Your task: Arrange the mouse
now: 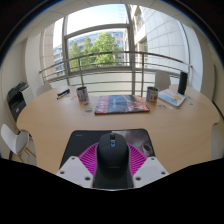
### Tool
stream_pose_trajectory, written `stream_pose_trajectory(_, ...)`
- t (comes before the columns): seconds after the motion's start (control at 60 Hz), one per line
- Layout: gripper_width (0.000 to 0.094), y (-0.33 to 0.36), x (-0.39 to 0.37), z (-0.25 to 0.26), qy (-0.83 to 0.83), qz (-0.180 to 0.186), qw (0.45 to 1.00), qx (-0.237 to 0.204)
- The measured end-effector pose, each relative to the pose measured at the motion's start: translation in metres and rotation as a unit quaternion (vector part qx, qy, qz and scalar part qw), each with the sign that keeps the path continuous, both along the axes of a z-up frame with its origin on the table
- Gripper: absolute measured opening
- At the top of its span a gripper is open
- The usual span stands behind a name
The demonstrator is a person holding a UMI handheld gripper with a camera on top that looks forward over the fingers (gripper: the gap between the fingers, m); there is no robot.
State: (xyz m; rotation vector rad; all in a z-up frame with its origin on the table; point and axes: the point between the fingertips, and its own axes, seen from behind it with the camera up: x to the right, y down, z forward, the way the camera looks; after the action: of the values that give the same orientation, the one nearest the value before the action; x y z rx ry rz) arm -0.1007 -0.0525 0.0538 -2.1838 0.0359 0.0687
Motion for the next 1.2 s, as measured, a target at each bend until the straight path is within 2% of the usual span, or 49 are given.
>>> stream_pose_trajectory(0.1, 0.0415, 0.000, -0.008, -0.047, -0.015, -0.006, 0.999, -0.035)
stream_pose_trajectory(0.25, 0.0549, -0.004, -0.014, -0.063, -0.018, -0.008, 0.998, -0.054)
stream_pose_trajectory(0.35, 0.0860, -0.016, -0.014, -0.038, -0.039, -0.011, 0.998, -0.041)
stream_pose_trajectory(0.4, 0.0825, -0.025, -0.014, -0.020, -0.046, -0.015, 0.998, -0.037)
stream_pose_trajectory(0.7, 0.0844, -0.123, -0.021, 0.084, -0.074, -0.038, 0.997, -0.006)
stream_pose_trajectory(1.0, 0.0843, -0.223, -0.038, 0.108, -0.078, -0.042, 0.996, 0.003)
stream_pose_trajectory(1.2, 0.0844, -0.252, -0.054, 0.114, -0.072, -0.038, 0.997, 0.005)
